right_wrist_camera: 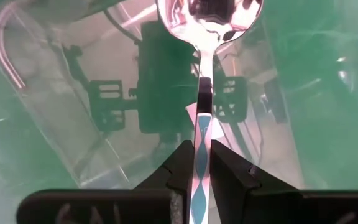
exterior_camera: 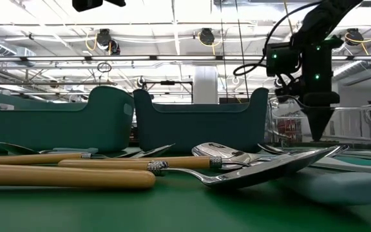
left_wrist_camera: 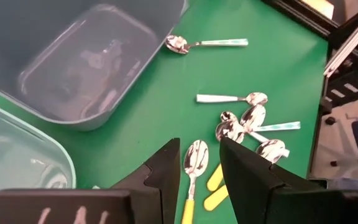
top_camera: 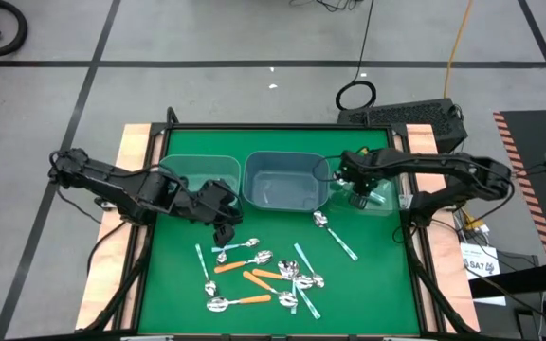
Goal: Sort silverware by color (type)
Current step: Put the white spoon into the transparent bin, then put the orange spoon into the blue bin
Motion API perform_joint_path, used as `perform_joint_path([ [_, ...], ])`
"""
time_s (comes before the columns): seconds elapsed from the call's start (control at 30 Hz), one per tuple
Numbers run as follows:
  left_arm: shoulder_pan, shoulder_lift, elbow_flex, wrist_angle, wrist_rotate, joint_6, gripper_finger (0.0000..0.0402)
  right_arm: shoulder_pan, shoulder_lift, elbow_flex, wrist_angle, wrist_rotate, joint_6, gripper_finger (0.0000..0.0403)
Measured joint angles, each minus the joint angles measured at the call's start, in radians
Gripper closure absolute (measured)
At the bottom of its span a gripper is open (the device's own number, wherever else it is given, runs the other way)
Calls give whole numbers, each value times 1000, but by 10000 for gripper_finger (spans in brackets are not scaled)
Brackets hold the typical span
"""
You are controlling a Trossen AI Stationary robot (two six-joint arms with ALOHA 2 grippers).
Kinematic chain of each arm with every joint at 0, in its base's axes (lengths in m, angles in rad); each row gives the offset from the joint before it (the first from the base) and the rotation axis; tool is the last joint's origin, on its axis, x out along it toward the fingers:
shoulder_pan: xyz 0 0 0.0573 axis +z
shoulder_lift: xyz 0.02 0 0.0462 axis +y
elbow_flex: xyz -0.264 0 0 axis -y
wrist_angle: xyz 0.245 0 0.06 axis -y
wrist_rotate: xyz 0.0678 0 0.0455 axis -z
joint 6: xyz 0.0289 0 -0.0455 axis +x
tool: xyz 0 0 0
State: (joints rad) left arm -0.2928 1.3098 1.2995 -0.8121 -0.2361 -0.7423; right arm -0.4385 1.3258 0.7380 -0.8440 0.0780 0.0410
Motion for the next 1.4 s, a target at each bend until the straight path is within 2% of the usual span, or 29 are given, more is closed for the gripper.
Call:
perform_joint_path([
  [0.3,0,12,0,3,-2,-17,282,0,41,2,-2,-1,0,356],
  [0.63,2,13,0,3,-20,-5,282,0,33,38,-48,3,45,282],
  [0.83,1,13,0,3,-20,-3,282,5,-64,119,-127,2,100,279],
  [1.07,1,13,0,5,-20,-3,282,31,-211,205,-232,-4,300,279],
  [1.17,1,13,0,5,-20,-11,282,82,-283,214,-221,-31,387,279],
  [1.4,-6,13,0,28,-20,-31,282,264,-392,216,-198,-20,581,279],
])
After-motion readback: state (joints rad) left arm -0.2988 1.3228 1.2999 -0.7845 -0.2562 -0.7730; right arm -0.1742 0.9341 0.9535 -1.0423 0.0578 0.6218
